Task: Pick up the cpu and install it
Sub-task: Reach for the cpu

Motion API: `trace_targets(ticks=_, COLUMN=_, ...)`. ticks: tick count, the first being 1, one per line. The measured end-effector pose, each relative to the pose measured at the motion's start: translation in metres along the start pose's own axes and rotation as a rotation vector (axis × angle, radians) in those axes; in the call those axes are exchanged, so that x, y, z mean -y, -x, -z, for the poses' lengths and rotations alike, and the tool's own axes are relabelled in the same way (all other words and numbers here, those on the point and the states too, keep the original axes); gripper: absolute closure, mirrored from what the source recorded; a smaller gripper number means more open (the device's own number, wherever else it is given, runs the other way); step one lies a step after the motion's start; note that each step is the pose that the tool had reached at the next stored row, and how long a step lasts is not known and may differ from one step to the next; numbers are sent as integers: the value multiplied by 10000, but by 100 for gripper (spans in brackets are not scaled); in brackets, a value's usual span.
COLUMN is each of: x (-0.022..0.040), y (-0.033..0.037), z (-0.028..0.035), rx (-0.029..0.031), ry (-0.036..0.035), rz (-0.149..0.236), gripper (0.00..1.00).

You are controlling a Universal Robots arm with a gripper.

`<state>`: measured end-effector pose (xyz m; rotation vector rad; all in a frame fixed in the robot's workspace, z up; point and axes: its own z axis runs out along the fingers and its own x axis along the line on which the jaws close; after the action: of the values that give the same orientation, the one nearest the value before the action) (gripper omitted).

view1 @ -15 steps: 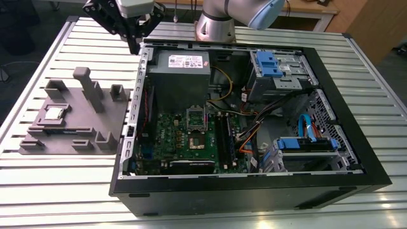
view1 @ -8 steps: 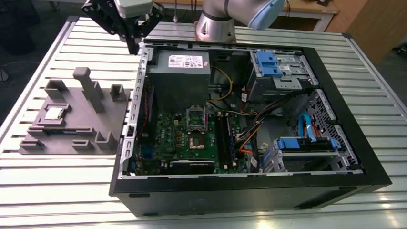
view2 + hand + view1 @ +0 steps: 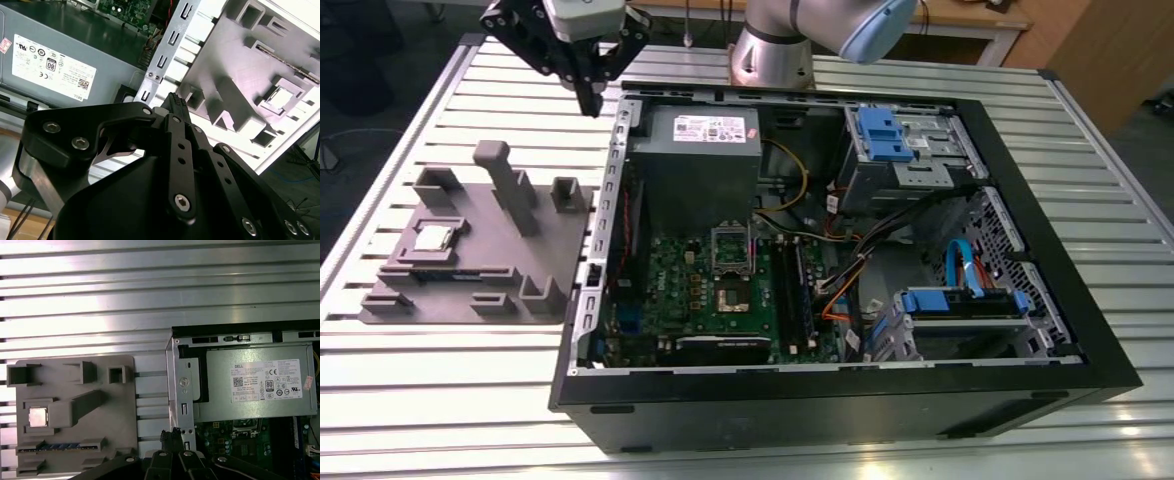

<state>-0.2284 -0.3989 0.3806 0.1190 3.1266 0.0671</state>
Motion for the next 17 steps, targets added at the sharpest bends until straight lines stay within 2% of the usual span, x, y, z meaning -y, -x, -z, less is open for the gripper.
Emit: trace_targets(ticks=17, x=3, y=-36, z=-7, rx=0, ry=0, rz=1, gripper=90)
